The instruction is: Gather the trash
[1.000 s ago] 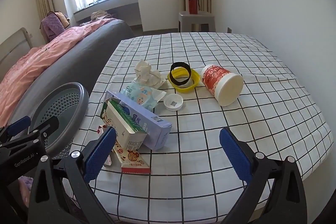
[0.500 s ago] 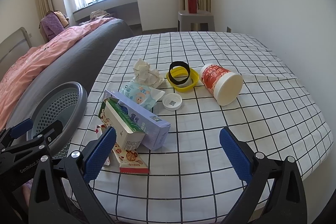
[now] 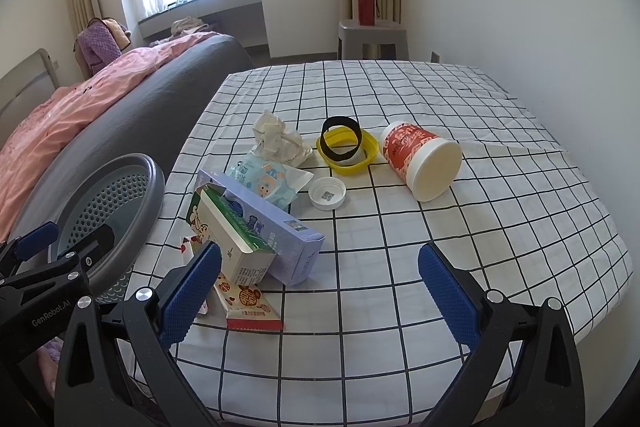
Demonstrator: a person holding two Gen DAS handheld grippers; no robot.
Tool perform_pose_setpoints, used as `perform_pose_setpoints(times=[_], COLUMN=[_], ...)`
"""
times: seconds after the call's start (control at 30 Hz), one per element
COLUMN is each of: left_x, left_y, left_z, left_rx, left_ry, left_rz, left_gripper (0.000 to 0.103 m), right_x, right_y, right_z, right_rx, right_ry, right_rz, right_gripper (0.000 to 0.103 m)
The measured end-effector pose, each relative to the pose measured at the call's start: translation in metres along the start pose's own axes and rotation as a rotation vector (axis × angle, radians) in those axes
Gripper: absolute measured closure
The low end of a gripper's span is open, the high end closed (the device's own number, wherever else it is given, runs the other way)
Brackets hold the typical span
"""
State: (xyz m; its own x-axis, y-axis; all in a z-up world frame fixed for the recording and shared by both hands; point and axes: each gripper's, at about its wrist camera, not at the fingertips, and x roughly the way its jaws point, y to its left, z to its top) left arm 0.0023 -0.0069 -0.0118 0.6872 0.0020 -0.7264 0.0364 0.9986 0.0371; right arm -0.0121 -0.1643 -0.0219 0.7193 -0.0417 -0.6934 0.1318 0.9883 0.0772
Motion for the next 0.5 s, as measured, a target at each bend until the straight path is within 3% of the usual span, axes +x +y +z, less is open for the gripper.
perform_pose_setpoints(times=[0.5], left_x=[-0.0004], left_y=[0.0006], left_z=[0.0], left_rx=[0.0], left_ry=[-0.001], left_rz=[0.0], left_gripper=[0.013], right_x=[0.0002], right_y=[0.0003], right_z=[0.0014], right_rx=[-0.006], right_ry=[-0.002], right_rz=[-0.004], right_gripper=[0.006])
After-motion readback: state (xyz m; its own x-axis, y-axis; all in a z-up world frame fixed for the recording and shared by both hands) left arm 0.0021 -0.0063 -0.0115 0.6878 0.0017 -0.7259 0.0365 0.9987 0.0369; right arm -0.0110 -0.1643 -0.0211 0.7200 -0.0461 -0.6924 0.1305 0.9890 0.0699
